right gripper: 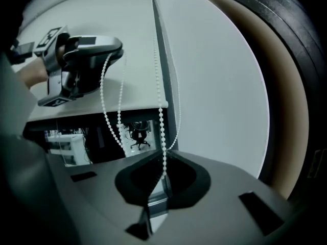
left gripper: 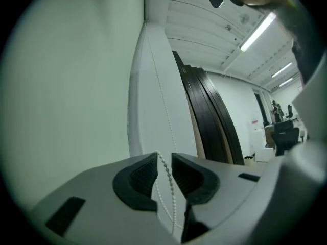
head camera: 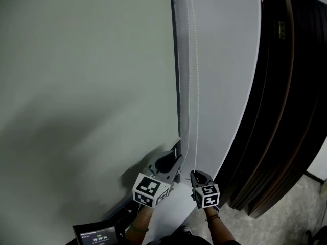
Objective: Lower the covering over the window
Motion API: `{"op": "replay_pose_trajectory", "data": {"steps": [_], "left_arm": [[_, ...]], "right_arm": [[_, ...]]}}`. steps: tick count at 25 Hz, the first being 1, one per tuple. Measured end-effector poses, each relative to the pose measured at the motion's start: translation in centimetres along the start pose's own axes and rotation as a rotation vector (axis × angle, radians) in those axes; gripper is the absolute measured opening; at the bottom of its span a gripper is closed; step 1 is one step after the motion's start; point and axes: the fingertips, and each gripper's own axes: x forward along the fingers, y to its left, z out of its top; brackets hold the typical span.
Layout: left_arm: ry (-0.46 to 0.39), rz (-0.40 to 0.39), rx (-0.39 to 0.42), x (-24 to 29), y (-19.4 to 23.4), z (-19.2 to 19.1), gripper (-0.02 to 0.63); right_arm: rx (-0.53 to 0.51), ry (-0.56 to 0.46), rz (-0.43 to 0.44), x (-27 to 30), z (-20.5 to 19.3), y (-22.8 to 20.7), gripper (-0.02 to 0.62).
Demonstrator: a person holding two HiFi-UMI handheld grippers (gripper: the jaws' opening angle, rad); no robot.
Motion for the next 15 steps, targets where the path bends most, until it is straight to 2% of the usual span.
{"op": "replay_pose_trajectory", "data": {"steps": [5,9,12,15], "left_arm": [[0.004,0.073,-0.042,-3.0,1.6,-0.1,0.072],[-0.05,0.11,-0.078,-4.8,3.4,1.6,0.072],[-0.102,0.074,-0.097,-4.1,3.2,3.3,0.072],[-0.174,0.001,-0.093,-2.1,1.8,6.1,0.072]], "right_arm": [[-0.033,0.012,-0.072,-0.6,0.1,-3.6,0.021],[-0.039,0.014,-0.137,-1.6,0.4,-7.2,0.021],[-0.046,0.013,-0.134,-2.2,0.5,-7.8,0.021],[-0.063,0.006,-0.101,-2.5,0.3,-6.4,0.021]]}}
